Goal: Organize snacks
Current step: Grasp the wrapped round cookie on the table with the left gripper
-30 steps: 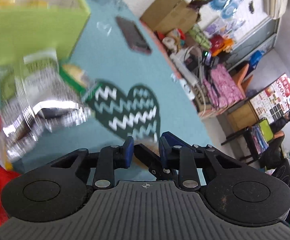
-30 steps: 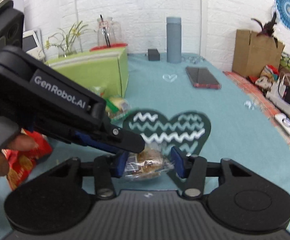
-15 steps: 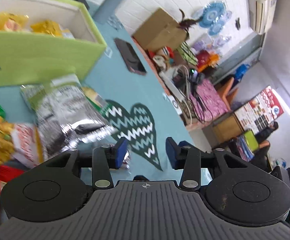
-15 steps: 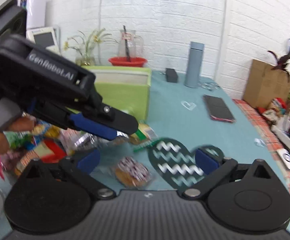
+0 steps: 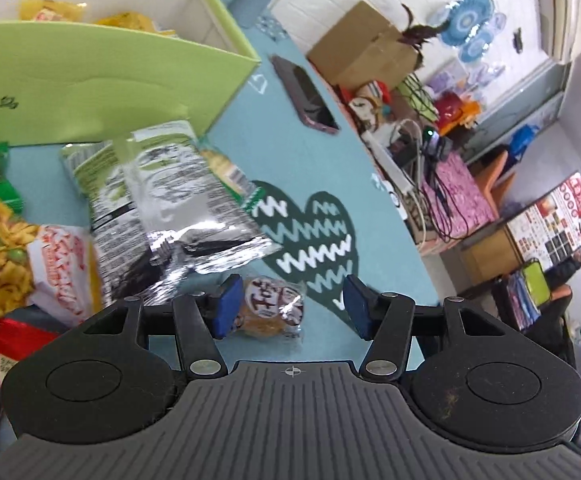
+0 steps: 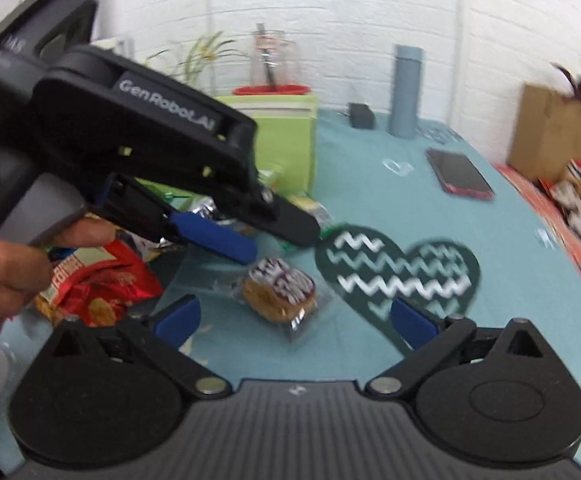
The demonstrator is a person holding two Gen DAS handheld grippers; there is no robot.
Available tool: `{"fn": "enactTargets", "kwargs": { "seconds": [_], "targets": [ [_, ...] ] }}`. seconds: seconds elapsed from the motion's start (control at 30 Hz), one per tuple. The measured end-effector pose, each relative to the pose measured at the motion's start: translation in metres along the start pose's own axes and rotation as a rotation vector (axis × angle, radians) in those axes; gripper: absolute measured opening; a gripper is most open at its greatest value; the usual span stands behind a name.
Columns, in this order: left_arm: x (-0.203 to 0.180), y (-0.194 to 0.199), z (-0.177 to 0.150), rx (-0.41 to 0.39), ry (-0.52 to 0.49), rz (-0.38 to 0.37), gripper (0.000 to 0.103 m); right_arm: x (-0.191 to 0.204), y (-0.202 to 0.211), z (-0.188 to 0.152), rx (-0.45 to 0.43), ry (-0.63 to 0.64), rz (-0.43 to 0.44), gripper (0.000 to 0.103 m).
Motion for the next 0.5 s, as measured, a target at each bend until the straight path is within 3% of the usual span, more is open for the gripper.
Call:
{"fn": "enactTargets", "kwargs": {
  "seconds": [0.1,0.23,0.37,0.5],
  "targets": [
    [0.005,0.008,-0.002,-0.024,0.026,-0.007,0.04,-0.001,-0.021,0.011,-0.008,0.037,0.072,0.1],
    [0.009,0.015,-0.004,-0.04,0.034,-0.002,0.045,0.01,-0.035,0.009,0.059,0.043,0.17,0.101],
    [0.01,0.012,-0.008,-0.022,0.038,-0.001,0.045,0.023,-0.009,0.003,0.027,0.054,0.175,0.1],
    [0.009,0.006,-0.012,-0.007,0.034,0.01,0.045,0.019,-0.012,0.007,0.015,0.053,0.064,0.098]
  ]
}}
Point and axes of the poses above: each gripper's, at about its wrist camera, not at the fingertips, and y roughly against the way its jaws point, x to its left, z to its top, the point moved 3 cm from there along -y, roughly the way its jaws point, and after that the axes turned 8 degrees about -z, right-handed, at the moved point
